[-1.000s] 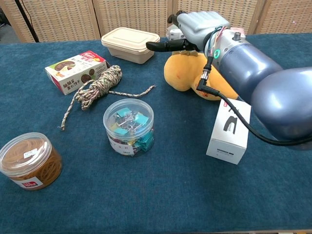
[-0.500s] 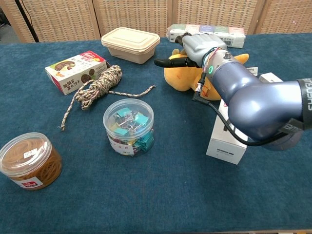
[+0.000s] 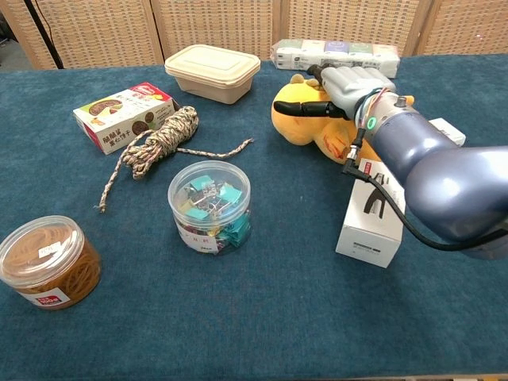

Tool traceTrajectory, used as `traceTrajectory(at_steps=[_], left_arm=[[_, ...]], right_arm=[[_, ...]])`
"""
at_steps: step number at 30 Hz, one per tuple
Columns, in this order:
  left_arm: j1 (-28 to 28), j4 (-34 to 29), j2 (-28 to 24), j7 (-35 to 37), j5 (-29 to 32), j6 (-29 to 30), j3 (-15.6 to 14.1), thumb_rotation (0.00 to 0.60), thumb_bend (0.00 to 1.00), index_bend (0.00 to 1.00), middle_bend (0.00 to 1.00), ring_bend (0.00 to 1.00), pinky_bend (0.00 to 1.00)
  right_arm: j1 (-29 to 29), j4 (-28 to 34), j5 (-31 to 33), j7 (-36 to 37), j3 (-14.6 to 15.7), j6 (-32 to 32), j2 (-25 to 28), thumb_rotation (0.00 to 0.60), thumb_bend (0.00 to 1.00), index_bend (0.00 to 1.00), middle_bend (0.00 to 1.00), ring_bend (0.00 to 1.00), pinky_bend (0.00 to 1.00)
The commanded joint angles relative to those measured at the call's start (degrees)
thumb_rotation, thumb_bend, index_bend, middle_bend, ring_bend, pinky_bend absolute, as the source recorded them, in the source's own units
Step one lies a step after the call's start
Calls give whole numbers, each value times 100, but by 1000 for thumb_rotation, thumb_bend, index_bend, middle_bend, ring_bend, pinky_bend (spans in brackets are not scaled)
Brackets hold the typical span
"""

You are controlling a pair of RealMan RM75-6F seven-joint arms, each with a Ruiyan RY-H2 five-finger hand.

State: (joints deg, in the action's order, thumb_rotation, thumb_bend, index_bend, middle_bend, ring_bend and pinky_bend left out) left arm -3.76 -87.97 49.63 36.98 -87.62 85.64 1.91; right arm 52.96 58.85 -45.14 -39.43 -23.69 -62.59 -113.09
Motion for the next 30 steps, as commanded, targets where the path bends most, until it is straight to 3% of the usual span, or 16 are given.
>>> traceTrajectory(at_steps=[1,23,30], left_arm=[[0,-9,0,-8,5,-2,1,600,0,0,0,0,0],[-4,-131,6,-204,-17,-9,-18,600,0,0,0,0,0],[-1,-148,10,-239,-46,9,-26,600,0,0,0,0,0]], right_arm=[[-137,102,-52,114,61,-57,98,0,0,0,0,0,0],[-994,1131,-642,802,458,-573,691,0,0,0,0,0,0],[-985,1359,-854,787,463,-651,714,0,0,0,0,0,0]])
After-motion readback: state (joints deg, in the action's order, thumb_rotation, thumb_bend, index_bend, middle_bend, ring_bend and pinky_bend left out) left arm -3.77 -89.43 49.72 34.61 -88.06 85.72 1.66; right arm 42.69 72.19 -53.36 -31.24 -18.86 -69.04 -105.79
